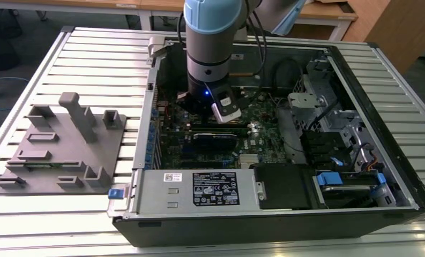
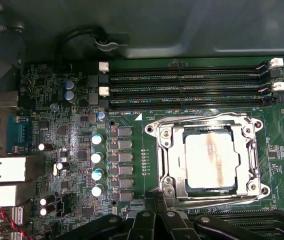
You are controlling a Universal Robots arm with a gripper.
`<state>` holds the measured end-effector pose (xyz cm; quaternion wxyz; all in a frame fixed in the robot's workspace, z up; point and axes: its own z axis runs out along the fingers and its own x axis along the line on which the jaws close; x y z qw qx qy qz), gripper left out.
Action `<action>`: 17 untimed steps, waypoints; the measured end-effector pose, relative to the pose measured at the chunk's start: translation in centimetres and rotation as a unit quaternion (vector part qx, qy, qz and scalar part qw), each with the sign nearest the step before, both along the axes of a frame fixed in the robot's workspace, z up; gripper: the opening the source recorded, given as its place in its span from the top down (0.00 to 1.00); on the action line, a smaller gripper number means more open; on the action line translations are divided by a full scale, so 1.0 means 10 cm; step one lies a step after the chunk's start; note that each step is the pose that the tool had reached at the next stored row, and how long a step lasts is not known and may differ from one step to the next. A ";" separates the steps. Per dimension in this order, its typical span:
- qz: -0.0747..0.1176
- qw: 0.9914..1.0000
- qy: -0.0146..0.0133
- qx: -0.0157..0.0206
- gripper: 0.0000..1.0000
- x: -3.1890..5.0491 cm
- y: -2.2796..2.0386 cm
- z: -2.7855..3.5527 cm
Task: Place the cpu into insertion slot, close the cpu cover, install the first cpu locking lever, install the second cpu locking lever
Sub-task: 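Install the second cpu locking lever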
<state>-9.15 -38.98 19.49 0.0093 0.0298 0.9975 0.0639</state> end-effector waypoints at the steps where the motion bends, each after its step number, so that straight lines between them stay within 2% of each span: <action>1: 0.000 1.000 0.000 0.000 0.89 0.000 0.000 0.007; 5: 0.000 1.000 0.000 0.000 0.89 0.001 0.001 0.071; 12: 0.000 1.000 0.000 0.000 0.89 0.000 0.001 0.242; 17: 0.000 1.000 0.000 0.000 0.89 0.001 0.001 0.255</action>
